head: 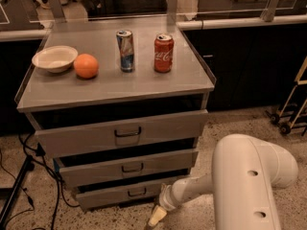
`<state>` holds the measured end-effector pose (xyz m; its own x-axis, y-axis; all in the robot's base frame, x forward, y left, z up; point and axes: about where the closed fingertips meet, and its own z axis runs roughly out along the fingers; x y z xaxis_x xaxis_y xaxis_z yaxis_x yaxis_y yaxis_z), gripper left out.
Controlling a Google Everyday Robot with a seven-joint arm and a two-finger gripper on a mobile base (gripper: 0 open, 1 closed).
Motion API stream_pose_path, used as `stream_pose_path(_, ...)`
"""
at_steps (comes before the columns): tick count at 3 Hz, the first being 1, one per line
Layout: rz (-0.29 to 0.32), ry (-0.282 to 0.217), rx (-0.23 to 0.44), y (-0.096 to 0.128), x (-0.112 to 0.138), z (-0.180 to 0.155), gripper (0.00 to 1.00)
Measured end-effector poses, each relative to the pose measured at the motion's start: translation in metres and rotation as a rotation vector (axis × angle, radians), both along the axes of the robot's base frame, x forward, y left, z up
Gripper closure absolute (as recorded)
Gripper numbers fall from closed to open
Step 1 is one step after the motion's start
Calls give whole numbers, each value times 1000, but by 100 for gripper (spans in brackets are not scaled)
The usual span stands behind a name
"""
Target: Open bottom drawer
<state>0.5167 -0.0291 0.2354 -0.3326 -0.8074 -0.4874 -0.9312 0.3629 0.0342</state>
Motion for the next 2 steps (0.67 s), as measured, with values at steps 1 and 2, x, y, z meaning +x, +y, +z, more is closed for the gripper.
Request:
stream_pose_path(1,-21,-7,-6,4,11,-20,0)
stream_pose_path(2,-19,-19,-28,7,26,-38,0)
